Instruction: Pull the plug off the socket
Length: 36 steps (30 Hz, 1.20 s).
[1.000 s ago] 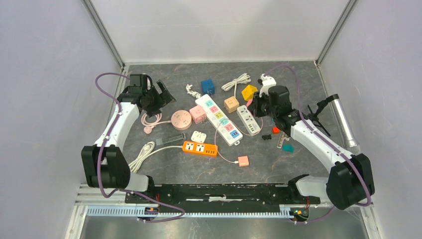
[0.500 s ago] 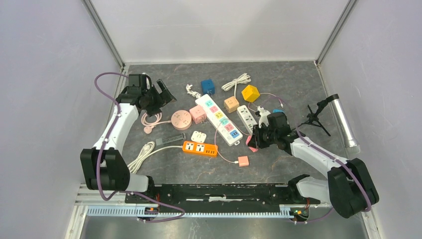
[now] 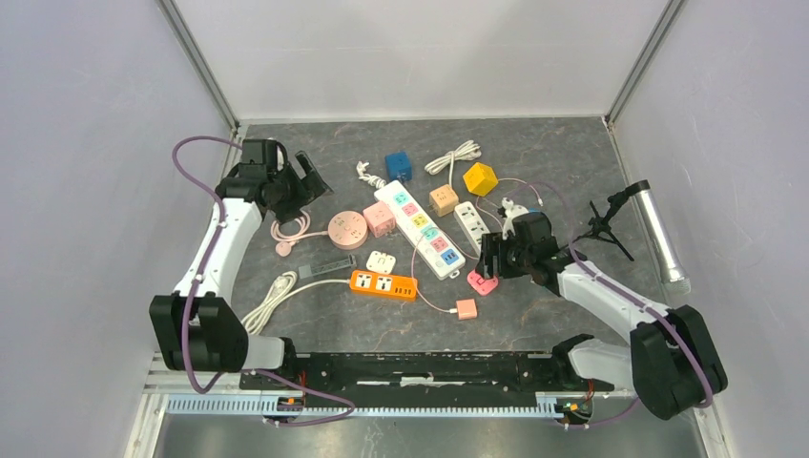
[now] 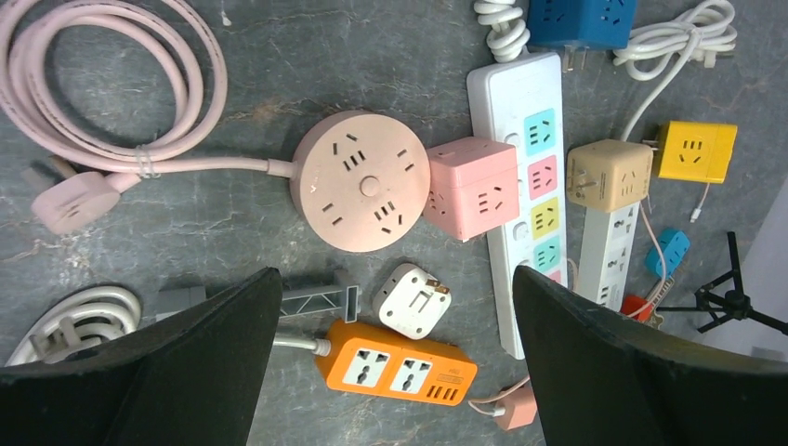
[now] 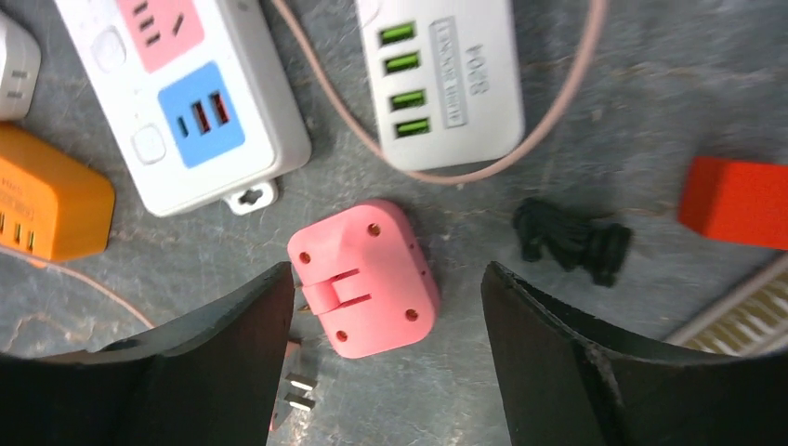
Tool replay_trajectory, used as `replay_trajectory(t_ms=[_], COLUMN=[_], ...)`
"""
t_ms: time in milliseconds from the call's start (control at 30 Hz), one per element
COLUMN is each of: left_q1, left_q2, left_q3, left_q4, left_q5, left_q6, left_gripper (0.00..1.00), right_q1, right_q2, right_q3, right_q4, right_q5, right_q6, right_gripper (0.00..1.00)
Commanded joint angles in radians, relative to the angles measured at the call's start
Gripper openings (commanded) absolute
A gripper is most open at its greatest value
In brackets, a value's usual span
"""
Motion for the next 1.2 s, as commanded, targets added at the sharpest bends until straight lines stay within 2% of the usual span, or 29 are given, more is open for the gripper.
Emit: replay_trajectory(t_ms=[0,167,300,367,500,567,667,800,967,1167], left_q1=[-0.002,-0.001,-0.012,-0.029,-0.054,-0.058,-0.062,-0.062,-0.062,-0.063], left_q2=[-0.048,-0.102,-0.155,-0.199,-0.299,-0.343,-0.418,-0.558,-0.673,-0.708], left_q3=[0.060,0.061,0.097,0.120,0.156,0.181,0.206,0.189,0.188,0.227], left_q4=[-0.068,-0.105,-0.112,-0.116,-0.119,-0.147,-0.202,-0.224,-0.269,-0.308], left_q5=[-0.058,-0.057,0.035,0.026,-0.059,-0.113,-0.223,-0.333,-0.456,-0.505], left_q6=[0.030,0.068,0.103,0.102,0.086,0.069,0.075,0.061,0.086,0.136], left_gripper=[1.00,1.00,1.00,1.00,1.00,1.00,1.00,1.00,1.00,1.00], right_q1=[-0.003,-0.003,-0.003,-0.003,-0.002,-0.003,-0.003,-0.003,-0.003,-0.003], right_q2=[-0.072,-0.158,-0.240,-0.302,-0.428,-0.472,-0.566,-0.665,-0.723,-0.719], right_q3=[0.070,0.152,0.263,0.313,0.413,0.490,0.531,0.564,0.561,0.570], right_q4=[-0.036,-0.067,-0.150,-0.191,-0.263,-0.310,-0.279,-0.250,-0.193,-0.184], right_q5=[0.189,0.329,0.489,0.567,0.769,0.878,1.036,1.168,1.227,1.232], right_q6=[-0.003,-0.038,-0.051,-0.052,-0.058,-0.047,-0.088,-0.137,-0.209,-0.212], right_gripper=[0.79,0.79,0.80,0.81,0.85,0.97,0.98,0.98,0.98,0.98])
